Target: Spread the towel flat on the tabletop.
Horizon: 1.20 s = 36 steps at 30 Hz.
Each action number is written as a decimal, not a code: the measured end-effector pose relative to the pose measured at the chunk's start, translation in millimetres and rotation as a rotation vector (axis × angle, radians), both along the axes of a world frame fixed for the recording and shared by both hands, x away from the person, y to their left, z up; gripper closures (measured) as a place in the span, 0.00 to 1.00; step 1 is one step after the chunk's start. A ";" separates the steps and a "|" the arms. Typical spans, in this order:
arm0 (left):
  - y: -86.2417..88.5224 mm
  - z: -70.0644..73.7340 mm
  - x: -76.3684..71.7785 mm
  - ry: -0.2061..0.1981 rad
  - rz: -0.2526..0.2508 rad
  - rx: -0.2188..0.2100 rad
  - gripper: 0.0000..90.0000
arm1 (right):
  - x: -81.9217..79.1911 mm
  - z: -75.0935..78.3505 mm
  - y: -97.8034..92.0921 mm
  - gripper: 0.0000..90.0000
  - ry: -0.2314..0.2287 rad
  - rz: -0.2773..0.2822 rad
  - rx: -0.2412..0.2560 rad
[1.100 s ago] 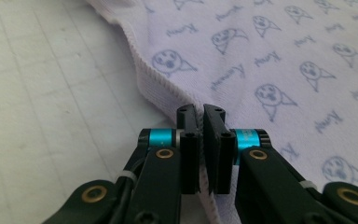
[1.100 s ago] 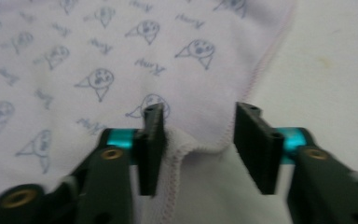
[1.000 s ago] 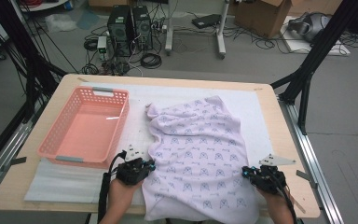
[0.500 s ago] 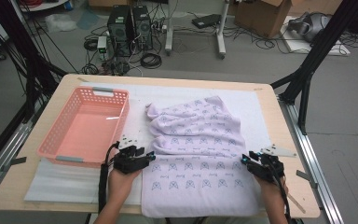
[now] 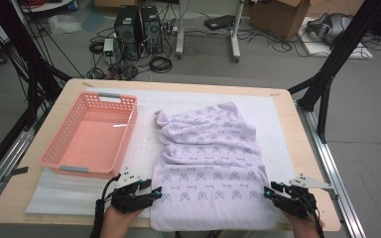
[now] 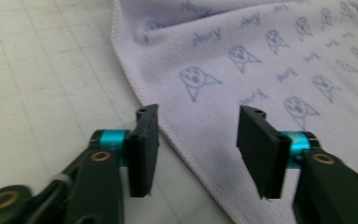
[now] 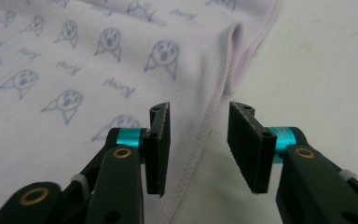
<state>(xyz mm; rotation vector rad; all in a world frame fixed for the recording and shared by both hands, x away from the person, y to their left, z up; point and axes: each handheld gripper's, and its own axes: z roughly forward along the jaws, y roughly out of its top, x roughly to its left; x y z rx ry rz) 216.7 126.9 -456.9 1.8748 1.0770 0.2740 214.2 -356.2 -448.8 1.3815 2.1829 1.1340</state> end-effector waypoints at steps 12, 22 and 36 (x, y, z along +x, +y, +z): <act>19.1 7.1 -17.8 0.039 0.012 -0.025 0.98 | -23.3 8.6 -8.8 0.98 -0.012 0.062 -0.017; 32.7 11.9 -52.2 0.048 -0.042 -0.025 0.98 | -58.8 12.6 -13.9 0.98 0.005 0.123 0.000; 19.3 4.9 -18.4 0.030 0.044 -0.046 0.51 | -40.2 20.9 -6.2 0.65 -0.027 0.028 0.036</act>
